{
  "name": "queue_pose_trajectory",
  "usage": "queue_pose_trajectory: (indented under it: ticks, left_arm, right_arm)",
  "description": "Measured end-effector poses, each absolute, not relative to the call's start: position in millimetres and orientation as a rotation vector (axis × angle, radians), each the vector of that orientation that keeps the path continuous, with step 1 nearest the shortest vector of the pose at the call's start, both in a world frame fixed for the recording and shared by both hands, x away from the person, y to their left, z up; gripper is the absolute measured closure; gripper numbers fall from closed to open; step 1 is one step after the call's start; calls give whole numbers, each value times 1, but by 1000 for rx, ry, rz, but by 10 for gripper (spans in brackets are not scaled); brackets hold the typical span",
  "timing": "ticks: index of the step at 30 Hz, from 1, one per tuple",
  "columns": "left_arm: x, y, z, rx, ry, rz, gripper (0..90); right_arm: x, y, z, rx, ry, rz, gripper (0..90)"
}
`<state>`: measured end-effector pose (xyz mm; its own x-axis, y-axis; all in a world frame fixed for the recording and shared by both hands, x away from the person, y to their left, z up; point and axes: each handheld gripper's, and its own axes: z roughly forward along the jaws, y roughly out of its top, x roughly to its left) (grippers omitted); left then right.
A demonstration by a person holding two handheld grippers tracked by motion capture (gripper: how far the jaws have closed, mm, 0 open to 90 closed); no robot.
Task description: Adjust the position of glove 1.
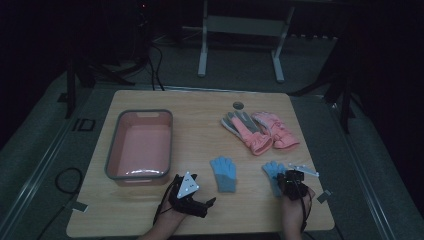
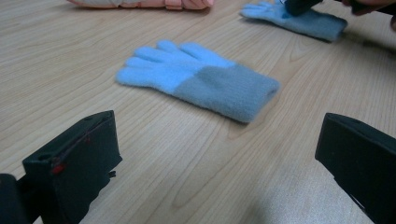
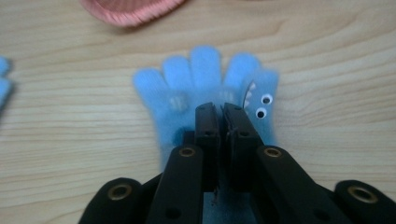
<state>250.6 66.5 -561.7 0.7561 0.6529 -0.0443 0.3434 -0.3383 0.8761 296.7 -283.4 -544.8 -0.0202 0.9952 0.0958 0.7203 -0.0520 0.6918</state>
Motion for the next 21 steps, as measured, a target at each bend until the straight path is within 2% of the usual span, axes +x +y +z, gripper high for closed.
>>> queue_pose_trajectory:
  ticks: [4,12,21]
  left_arm:
    - [251,66,-562,1956,755,389,0]
    - [251,66,-562,1956,756,387,0]
    - [251,66,-562,1954,759,383,0]
  right_arm:
    - [298,-282,-547,1804,1792,815,816]
    - [299,-298,-527,1703,1911,885,634]
    - [308,-326,-513,1254,2278,938,633]
